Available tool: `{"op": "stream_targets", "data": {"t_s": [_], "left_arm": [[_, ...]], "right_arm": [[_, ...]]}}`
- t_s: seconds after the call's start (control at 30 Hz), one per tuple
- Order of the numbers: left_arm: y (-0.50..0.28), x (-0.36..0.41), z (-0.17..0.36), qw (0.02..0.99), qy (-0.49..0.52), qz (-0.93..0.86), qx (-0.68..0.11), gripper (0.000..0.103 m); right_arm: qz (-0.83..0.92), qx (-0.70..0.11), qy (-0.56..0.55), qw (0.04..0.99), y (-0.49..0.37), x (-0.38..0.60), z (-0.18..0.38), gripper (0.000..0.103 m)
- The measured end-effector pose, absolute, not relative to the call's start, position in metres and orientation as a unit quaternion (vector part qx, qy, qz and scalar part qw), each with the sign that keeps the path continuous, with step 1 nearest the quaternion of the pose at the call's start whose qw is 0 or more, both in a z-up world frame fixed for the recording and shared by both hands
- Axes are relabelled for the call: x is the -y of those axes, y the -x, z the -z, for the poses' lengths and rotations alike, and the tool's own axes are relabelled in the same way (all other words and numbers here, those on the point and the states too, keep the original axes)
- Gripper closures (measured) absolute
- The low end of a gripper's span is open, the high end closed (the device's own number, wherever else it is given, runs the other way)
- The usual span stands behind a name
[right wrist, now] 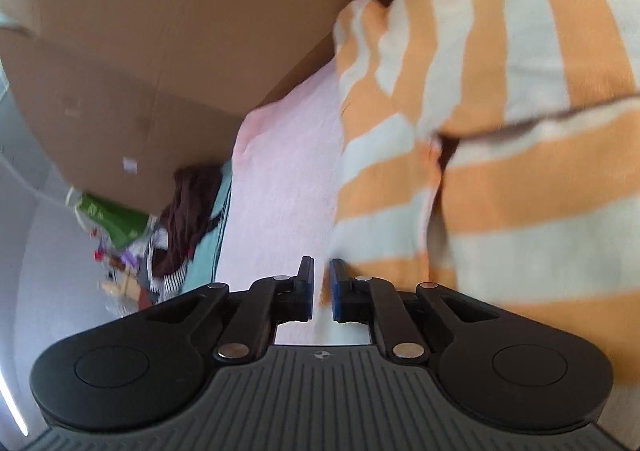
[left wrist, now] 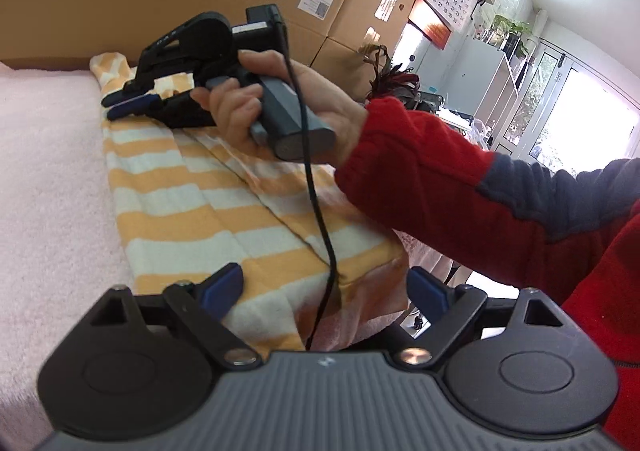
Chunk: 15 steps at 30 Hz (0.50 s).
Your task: Fold clothes
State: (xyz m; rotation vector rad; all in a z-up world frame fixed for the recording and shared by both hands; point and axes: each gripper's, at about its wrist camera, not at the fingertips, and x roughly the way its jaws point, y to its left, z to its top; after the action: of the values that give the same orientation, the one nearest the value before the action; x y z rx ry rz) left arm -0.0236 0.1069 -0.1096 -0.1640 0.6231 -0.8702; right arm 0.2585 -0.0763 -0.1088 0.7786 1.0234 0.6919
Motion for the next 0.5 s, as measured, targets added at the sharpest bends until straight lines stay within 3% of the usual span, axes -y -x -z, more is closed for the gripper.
{"op": "stream_targets", "data": {"t_s": [0.1,0.17,0.2,0.5], "left_arm": [[0.031,-0.113,0.109,0.855,0.082,0.418,-0.297,0.015],[0.035,-0.117,0.11,0.848,0.089,0.427,-0.302,0.015],[0.036,-0.119,0.11,0.843,0.092,0.432,-0.307,0.015],[0.042,-0.15,0.087,0.833,0.076,0.438,-0.33,0.015]], "right_arm": [[-0.319,-0.471,-0.355,0.742,-0.256,0.078,0.108,0.103],[-0.335,-0.477,-0.347,0.735,-0.245,0.078,0.106,0.085],[-0.355,-0.488,-0.339,0.722,-0.231,0.076,0.106,0.082],[-0.493,-0.525,-0.264,0.641,-0.095,0.091,0.112,0.081]]}}
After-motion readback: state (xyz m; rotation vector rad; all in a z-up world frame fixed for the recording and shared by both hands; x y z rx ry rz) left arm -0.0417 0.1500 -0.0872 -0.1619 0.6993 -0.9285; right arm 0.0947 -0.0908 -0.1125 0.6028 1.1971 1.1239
